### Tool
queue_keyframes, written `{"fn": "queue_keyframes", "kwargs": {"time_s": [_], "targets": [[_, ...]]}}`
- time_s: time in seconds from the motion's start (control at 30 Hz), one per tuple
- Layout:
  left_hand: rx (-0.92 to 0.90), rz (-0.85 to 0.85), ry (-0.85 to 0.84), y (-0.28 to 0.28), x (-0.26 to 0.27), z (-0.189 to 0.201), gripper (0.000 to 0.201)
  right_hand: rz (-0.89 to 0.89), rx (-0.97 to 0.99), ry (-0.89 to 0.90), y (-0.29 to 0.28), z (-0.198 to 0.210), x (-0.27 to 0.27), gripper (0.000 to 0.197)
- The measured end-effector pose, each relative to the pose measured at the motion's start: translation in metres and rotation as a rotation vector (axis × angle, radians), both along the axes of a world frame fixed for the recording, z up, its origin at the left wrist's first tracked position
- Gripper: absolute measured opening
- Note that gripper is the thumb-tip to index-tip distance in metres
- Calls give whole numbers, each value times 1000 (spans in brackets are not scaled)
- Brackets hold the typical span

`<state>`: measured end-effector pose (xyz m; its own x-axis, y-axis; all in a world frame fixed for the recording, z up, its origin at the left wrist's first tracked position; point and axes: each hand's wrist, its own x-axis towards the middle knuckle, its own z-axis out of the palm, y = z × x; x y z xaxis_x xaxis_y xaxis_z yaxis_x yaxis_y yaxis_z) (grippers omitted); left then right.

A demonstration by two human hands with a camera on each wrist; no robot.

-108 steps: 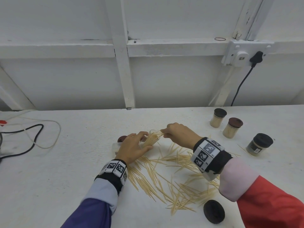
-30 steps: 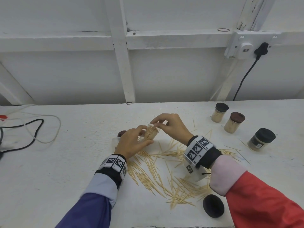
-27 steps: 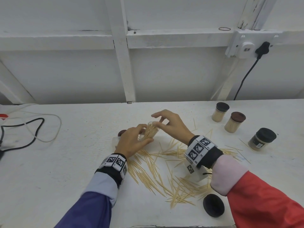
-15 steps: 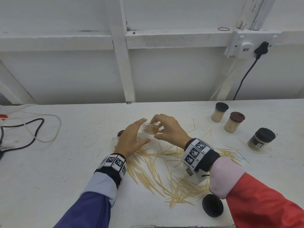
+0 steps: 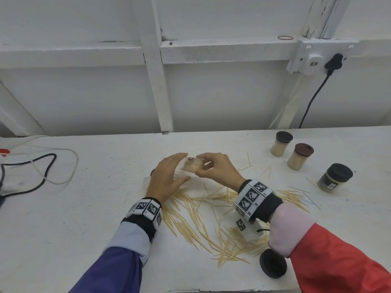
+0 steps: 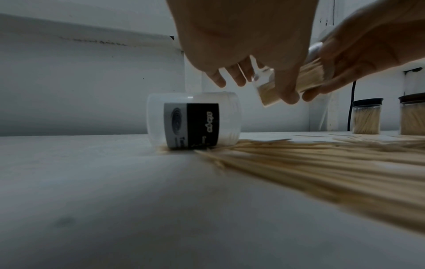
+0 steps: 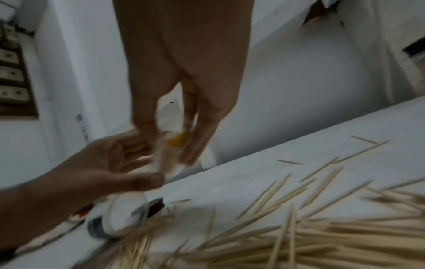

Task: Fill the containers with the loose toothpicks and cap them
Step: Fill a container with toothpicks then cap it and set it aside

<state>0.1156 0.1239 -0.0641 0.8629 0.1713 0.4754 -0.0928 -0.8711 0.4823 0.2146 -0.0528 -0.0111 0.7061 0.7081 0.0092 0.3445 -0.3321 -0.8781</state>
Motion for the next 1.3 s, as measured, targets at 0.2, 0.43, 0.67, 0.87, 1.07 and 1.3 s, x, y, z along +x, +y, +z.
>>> {"fn": "queue_keyframes", "kwargs": {"time_s": [0.2,0.43,0.67,0.87,1.07,1.3], "targets": [[12,-15,26,1,1,-2,75,-26,21,124,-7,-5,6,50],[27,-86,14,0,1,-1,70,40,63,262,-12,-7,3,45],[37,-56,25,-2,-1,0,54,45,-115,248,-22,-1,40,45],[-29,-8,61,-3,-1,1,51,-378,-893,-240,-54,-26,106,40],[-45,6,89,-5,-2,3,51,-273,-843,-350,-59,-42,110,25],[-44,-15,133,-3,-2,0,51,-18,-621,-405,-61,-39,93,24]]}}
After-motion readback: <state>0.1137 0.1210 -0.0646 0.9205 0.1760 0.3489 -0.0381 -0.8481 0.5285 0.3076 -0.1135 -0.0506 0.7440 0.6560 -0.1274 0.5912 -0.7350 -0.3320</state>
